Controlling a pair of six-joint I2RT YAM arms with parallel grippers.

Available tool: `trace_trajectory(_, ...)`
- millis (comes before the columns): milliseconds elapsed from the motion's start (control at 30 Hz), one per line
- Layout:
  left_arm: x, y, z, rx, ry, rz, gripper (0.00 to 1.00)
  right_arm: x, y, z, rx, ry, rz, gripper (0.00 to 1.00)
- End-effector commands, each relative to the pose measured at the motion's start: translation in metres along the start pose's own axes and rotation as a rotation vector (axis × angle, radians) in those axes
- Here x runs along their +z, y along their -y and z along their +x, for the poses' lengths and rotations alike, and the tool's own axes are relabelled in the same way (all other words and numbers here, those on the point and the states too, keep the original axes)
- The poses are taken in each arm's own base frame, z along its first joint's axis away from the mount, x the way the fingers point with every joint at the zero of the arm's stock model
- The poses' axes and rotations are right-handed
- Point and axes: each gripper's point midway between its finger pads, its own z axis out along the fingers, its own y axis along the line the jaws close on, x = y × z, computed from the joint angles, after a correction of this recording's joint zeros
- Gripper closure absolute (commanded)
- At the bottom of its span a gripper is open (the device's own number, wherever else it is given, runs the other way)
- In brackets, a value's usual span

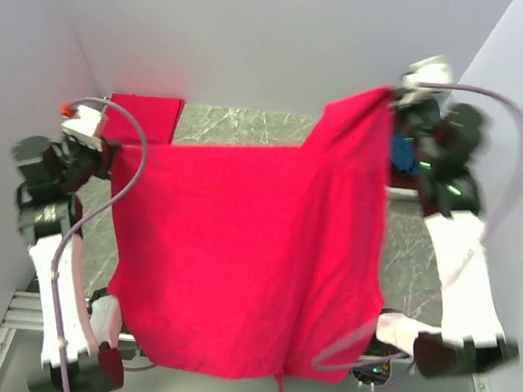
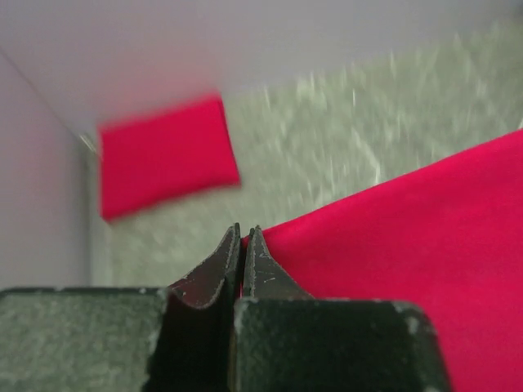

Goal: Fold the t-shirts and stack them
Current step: Flatten the tshirt out

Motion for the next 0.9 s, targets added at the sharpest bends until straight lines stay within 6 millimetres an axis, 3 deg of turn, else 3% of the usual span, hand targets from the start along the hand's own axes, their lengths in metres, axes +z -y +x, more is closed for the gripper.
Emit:
trace_trajectory(0, 0.031, -0.003, 0.065, 0.018, -0.105, 0.054, 0.99, 0.028, -0.051, 0.077, 0.007, -0.121, -0.153, 1.0)
trace_trajectory(33, 0.04, -0.002, 0.09, -0.007, -0.15, 0.066, 0.99, 0.041, -0.064, 0.103, 0.007, -0.169, -0.181, 1.0)
trace_trajectory(67, 0.051, 0.005, 0.101, 0.002, -0.17, 0.088, 0.99, 0.048, -0.077, 0.118, 0.006, -0.194, -0.208, 1.0)
trace_trajectory(100, 0.068, 0.003, 0.118, -0.003, -0.2, 0.096, 0.99, 0.06, -0.09, 0.153, 0.017, -0.263, -0.232, 1.0)
trace_trajectory(167, 0.088, 0.014, 0.143, -0.004, -0.249, 0.134, 0.99, 0.074, -0.102, 0.179, 0.02, -0.305, -0.256, 1.0)
trace_trajectory(200, 0.102, 0.011, 0.17, -0.027, -0.317, 0.129, 0.99, 0.087, -0.108, 0.203, 0.019, -0.348, -0.261, 1.0)
trace_trajectory(267, 0.125, 0.006, 0.18, -0.033, -0.332, 0.124, 0.99, 0.102, -0.109, 0.224, 0.012, -0.387, -0.246, 1.0)
trace_trajectory(300, 0.139, 0.004, 0.208, -0.072, -0.405, 0.128, 0.99, 0.114, -0.112, 0.239, 0.013, -0.413, -0.251, 1.0)
trace_trajectory(333, 0.154, -0.004, 0.203, -0.076, -0.403, 0.124, 0.99, 0.12, -0.113, 0.247, 0.011, -0.427, -0.25, 1.0)
trace_trajectory(367, 0.166, -0.005, 0.23, -0.112, -0.471, 0.136, 0.99, 0.124, -0.113, 0.254, 0.002, -0.444, -0.244, 1.0)
trace_trajectory(400, 0.175, -0.009, 0.237, -0.125, -0.488, 0.131, 1.0, 0.132, -0.115, 0.265, -0.006, -0.462, -0.247, 1.0)
trace_trajectory(433, 0.19, -0.017, 0.226, -0.124, -0.466, 0.129, 0.99, 0.136, -0.114, 0.268, -0.01, -0.464, -0.243, 1.0)
trace_trajectory(467, 0.198, -0.021, 0.244, -0.149, -0.499, 0.134, 0.99, 0.139, -0.113, 0.273, -0.016, -0.475, -0.233, 1.0)
trace_trajectory(500, 0.205, -0.023, 0.246, -0.159, -0.499, 0.137, 0.99, 0.145, -0.113, 0.28, -0.024, -0.482, -0.228, 1.0)
trace_trajectory(533, 0.216, -0.029, 0.238, -0.151, -0.476, 0.132, 0.99, 0.15, -0.112, 0.281, -0.032, -0.478, -0.219, 1.0)
trace_trajectory(567, 0.223, -0.031, 0.244, -0.153, -0.478, 0.132, 0.99, 0.156, -0.107, 0.279, -0.039, -0.471, -0.203, 1.0)
trace_trajectory(733, 0.247, -0.047, 0.234, -0.116, -0.429, 0.117, 0.99, 0.179, -0.097, 0.292, -0.038, -0.485, -0.162, 1.0)
trace_trajectory(767, 0.248, -0.049, 0.235, -0.108, -0.428, 0.117, 0.99, 0.187, -0.093, 0.287, -0.04, -0.47, -0.15, 1.0)
trace_trajectory(867, 0.252, -0.052, 0.232, -0.091, -0.411, 0.127, 0.99, 0.196, -0.091, 0.297, -0.046, -0.492, -0.14, 1.0)
